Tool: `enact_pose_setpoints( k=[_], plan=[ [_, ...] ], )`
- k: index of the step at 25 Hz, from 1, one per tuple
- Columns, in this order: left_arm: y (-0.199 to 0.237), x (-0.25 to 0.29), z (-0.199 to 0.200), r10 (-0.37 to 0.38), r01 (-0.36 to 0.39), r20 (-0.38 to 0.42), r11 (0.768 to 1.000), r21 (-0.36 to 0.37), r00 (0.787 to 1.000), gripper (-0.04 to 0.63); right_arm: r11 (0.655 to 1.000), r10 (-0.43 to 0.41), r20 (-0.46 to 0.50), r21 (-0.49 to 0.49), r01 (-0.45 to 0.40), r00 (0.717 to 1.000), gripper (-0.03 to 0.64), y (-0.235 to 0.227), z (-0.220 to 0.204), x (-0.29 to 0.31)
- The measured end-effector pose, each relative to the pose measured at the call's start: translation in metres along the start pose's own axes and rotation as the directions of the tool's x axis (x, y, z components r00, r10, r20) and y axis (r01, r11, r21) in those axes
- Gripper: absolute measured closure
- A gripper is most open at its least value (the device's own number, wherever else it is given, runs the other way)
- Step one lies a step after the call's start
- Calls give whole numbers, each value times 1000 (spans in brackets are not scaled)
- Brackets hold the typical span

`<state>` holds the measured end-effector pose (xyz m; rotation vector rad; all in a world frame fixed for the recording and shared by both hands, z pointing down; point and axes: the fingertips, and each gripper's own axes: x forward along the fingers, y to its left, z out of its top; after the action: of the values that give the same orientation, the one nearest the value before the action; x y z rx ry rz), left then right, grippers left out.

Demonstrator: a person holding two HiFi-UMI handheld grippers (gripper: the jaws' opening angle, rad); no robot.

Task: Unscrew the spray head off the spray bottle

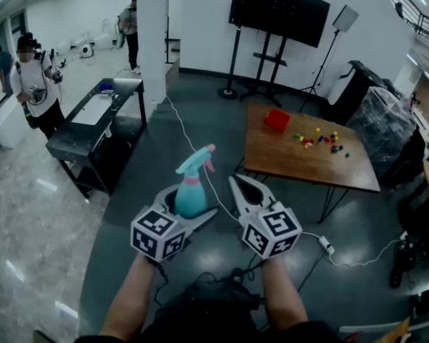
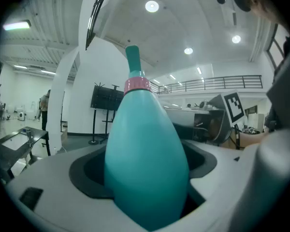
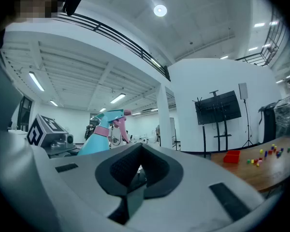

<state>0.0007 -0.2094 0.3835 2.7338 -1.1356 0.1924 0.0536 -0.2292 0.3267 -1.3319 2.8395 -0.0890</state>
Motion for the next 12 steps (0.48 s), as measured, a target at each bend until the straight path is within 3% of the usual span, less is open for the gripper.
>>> enact_pose_setpoints(
  k=[12],
  plan=[
    [-15,11,-1,-41,41,-9,999,24,999,169,1000,-20,14,4,20,1000,607,-7,-1,-11]
  ],
)
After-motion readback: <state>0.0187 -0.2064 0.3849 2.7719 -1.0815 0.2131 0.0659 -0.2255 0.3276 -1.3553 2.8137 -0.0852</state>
